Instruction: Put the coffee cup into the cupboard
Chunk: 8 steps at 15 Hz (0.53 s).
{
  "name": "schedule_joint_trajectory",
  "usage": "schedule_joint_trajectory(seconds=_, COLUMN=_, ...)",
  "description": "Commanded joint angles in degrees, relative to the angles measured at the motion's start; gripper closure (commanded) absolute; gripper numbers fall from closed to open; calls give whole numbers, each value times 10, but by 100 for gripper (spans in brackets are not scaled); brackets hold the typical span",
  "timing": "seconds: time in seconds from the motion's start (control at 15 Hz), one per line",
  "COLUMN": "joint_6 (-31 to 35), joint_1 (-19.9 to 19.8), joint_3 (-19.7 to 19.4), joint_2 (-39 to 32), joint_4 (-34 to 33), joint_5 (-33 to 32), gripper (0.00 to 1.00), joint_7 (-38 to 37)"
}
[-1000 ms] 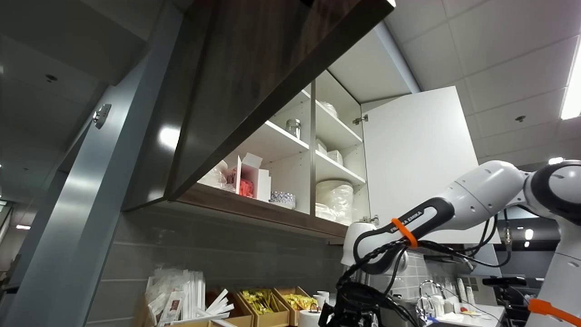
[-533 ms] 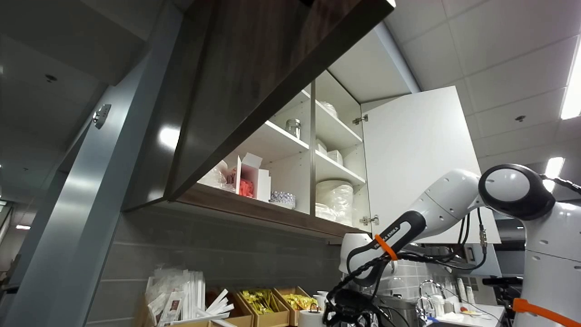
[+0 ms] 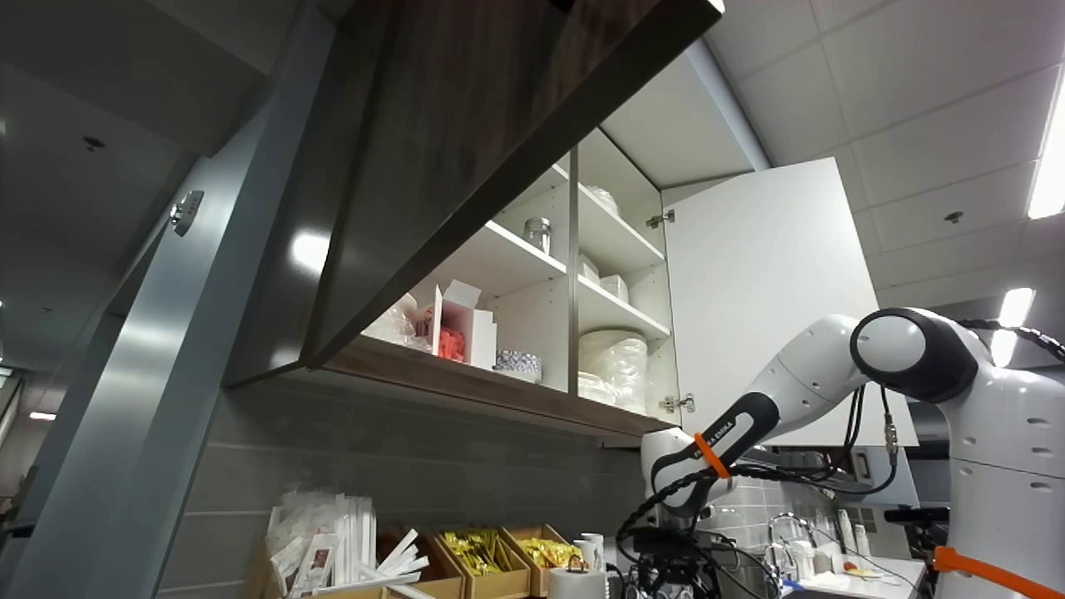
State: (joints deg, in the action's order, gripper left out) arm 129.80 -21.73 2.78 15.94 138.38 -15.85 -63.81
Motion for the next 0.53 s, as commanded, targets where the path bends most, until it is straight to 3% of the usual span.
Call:
schedule_joint_trajectory(seconds=0.0, joint_6=-36, joint_1=33, joint_3=-55, joint_2=-38, joint_4=-9, joint_5=50, gripper=0, joint_7=38)
schedule_joint_trajectory(seconds=0.33, joint_6=70, joint_1=56, joint_3=-118, joint_2=-82, joint_4=12, joint_5=162, gripper=0, joint_7=174)
schedule_joint_trajectory(seconds=0.47, joint_6=71, joint_1=65, joint_3=-132, joint_2=-101, joint_4=10, joint_5=225, gripper=0, joint_7=244)
